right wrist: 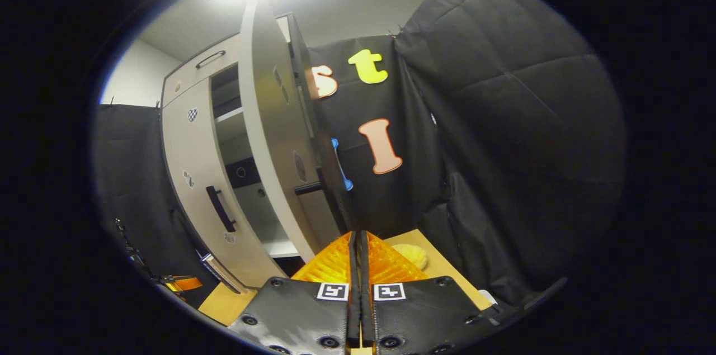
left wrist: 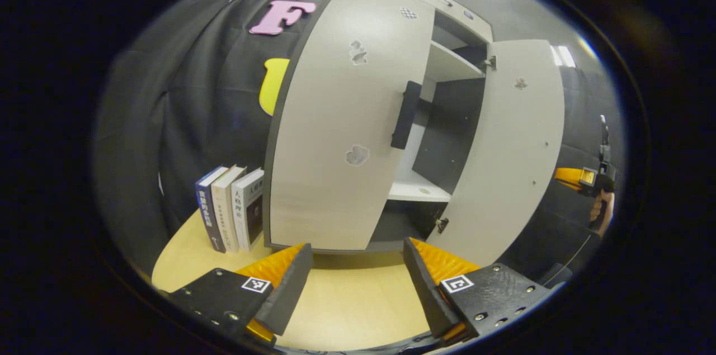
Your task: Open the right door of the double-door shoe cabinet with the right hand, and open the left door with the left hand.
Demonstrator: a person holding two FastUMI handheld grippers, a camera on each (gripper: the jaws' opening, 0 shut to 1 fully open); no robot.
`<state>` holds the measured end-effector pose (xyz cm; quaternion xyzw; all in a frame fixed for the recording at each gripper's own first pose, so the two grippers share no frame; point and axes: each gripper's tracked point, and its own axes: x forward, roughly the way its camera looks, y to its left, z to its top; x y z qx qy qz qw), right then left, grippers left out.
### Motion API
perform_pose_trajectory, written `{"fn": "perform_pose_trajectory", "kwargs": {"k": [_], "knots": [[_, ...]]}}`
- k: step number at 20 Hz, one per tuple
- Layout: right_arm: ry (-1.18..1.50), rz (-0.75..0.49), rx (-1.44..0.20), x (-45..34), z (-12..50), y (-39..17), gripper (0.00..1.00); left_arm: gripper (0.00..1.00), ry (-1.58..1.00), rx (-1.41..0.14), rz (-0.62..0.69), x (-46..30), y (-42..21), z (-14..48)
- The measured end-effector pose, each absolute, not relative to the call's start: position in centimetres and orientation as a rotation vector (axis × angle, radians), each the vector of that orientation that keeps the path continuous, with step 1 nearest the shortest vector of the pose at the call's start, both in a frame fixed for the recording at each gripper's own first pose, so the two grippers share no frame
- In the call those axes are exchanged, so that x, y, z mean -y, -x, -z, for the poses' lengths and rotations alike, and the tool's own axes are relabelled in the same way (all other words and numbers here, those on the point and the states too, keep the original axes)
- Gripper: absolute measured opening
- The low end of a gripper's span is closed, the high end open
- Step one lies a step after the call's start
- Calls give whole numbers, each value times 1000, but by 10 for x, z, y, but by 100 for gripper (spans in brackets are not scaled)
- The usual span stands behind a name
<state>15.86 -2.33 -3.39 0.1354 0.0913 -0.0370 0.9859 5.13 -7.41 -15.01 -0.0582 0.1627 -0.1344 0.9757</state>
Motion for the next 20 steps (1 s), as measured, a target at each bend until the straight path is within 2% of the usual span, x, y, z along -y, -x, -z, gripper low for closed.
{"fn": "perform_pose_trajectory", "kwargs": {"k": [5,6,10,11,12,14,15,16,19,20], "knots": [[-256,268,-162,93,18,-122,2,92,53,-254,330,106,-95,114],[-229,309,-160,105,19,-118,2,94,44,-232,335,114,-105,105],[-136,400,-120,143,11,-128,0,94,-7,-156,303,141,-146,74],[-135,399,-126,148,14,-135,8,92,-2,-155,304,150,-154,69],[-134,394,-132,157,20,-141,16,94,14,-154,299,157,-160,65],[-106,423,-146,180,29,-150,23,94,42,-143,267,164,-175,52],[-77,438,-144,192,32,-157,37,92,47,-136,247,165,-183,45],[-48,446,-140,198,37,-170,51,94,44,-128,226,165,-190,40],[5,404,-122,203,42,-208,71,94,10,-112,165,167,-208,27],[20,390,-113,206,43,-216,90,94,-4,-109,148,168,-214,24]]}}
